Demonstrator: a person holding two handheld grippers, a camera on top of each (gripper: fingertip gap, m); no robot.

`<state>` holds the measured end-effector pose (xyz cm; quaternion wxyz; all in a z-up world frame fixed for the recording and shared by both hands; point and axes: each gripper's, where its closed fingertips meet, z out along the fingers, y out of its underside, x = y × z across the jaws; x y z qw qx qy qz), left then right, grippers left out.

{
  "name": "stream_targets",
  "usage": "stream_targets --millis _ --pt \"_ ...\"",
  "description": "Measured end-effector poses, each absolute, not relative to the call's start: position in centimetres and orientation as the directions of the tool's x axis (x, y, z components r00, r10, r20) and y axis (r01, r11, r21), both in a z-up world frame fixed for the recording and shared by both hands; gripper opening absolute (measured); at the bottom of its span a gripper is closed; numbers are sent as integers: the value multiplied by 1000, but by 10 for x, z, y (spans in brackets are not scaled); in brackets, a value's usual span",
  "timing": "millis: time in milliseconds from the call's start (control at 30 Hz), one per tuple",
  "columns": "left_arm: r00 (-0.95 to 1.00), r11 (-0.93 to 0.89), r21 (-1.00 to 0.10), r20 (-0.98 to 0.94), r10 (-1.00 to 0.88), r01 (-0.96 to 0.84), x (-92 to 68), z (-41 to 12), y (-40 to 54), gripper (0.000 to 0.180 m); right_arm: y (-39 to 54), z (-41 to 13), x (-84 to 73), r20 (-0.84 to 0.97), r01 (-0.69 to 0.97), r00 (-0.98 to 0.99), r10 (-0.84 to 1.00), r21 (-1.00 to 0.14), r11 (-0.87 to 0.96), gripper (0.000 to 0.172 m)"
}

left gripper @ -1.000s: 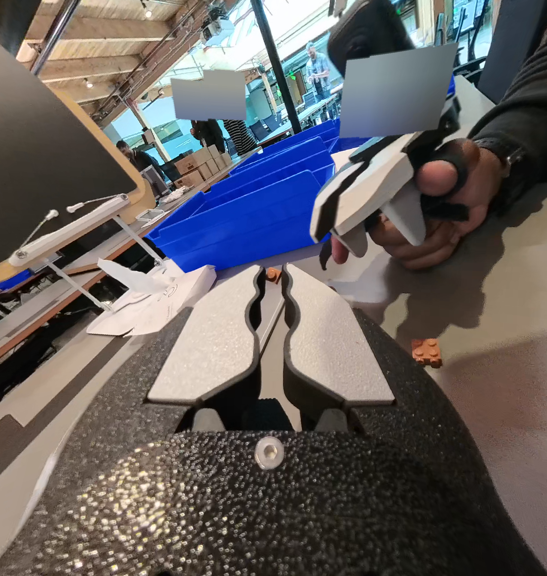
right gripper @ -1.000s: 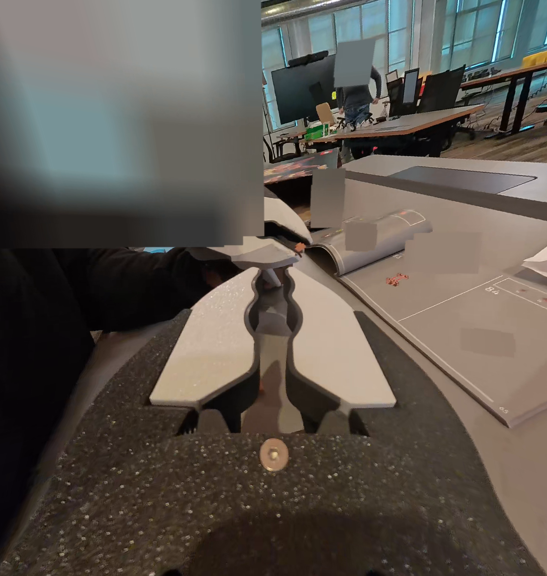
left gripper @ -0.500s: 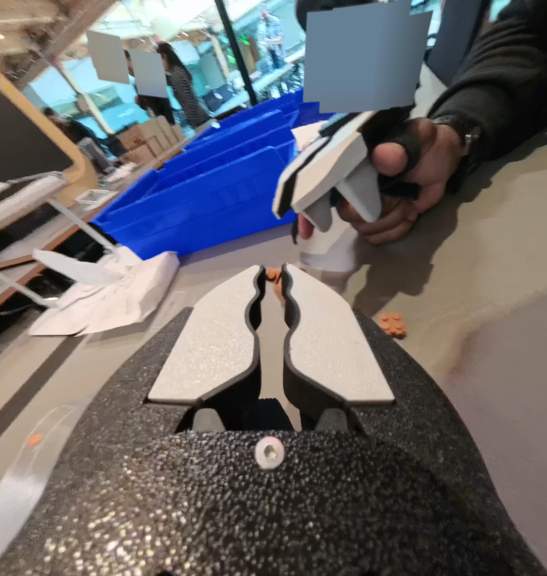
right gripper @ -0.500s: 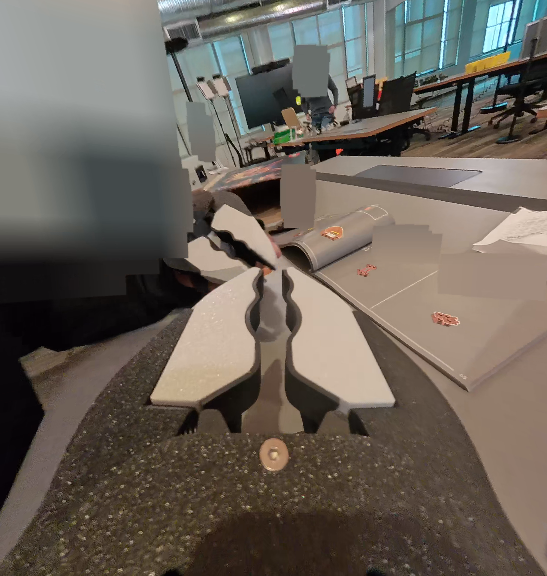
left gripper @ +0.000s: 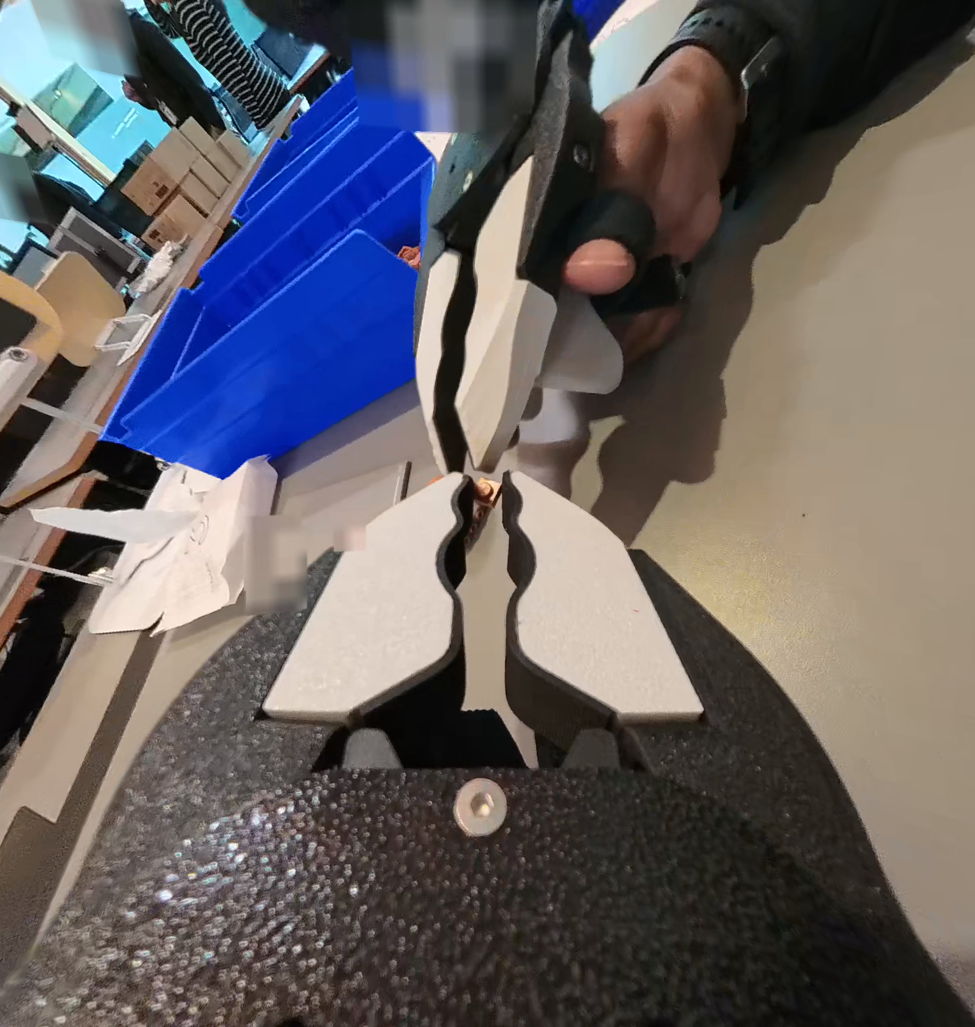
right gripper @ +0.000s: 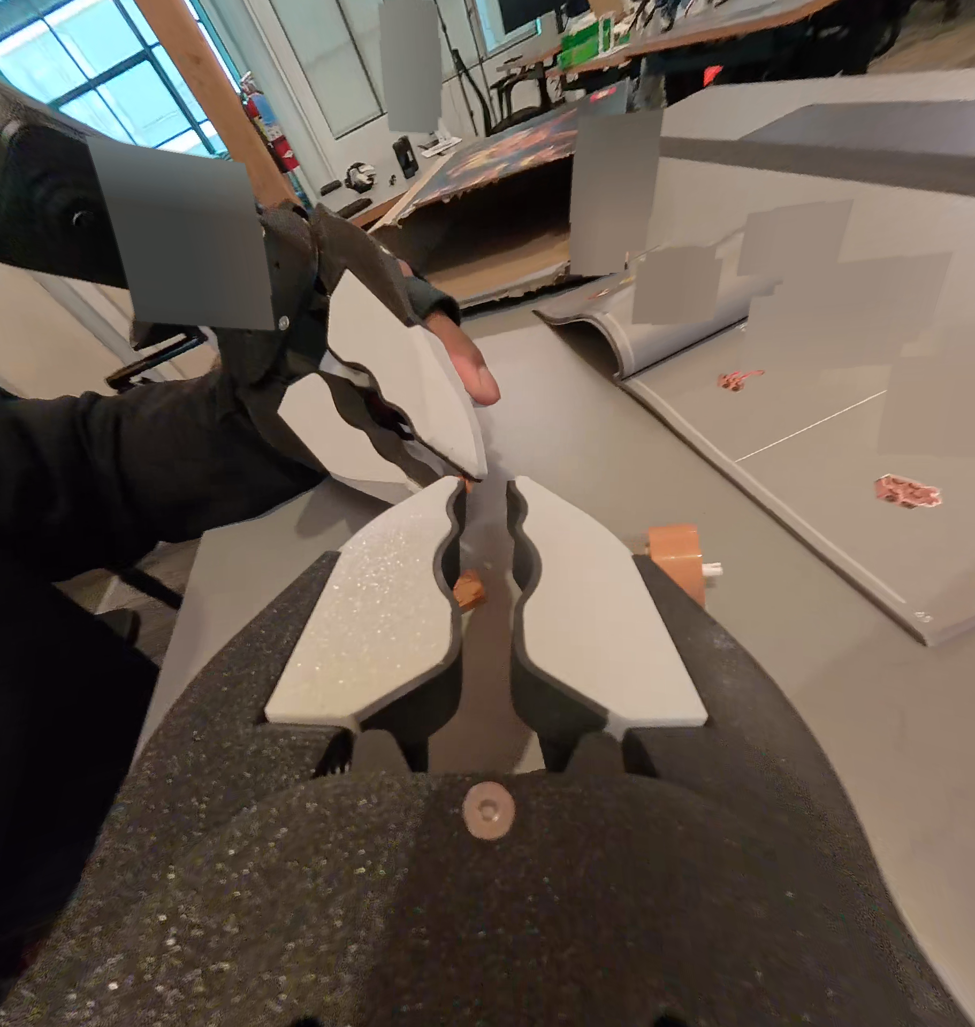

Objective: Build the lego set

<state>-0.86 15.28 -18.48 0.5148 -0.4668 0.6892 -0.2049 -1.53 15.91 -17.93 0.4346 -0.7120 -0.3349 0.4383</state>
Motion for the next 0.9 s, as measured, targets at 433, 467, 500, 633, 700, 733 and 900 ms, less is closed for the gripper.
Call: stream_targets --millis 433,467,500,633,700,733,900 --pt "-30 558 -723 -600 -800 -407 -8 -184 152 9 153 -180 -17 -511 62 287 810 -834 -548 15" --pt "-30 562 -722 -603 -797 -405 -7 -184 151 9 153 -180 -17 -508 63 292 810 -835 -546 15" --pt "-28 566 -719 -609 -793 -403 -7 -184 151 9 153 -180 -17 -505 62 295 811 -837 -543 15" --pt "-7 572 -713 -623 -782 -405 -6 -184 152 9 155 -180 -17 -484 56 319 815 -849 -526 15" --pt "17 565 -717 -625 -780 -408 -8 -182 157 9 156 -180 -16 -478 48 333 813 -853 -520 15" --pt "32 561 -720 -625 -780 -409 -9 -181 159 9 156 -180 -15 -472 45 339 814 -856 -515 15" --pt "100 481 -779 -559 -823 -402 -15 -179 173 9 159 -180 -13 -455 32 373 809 -865 -501 14"
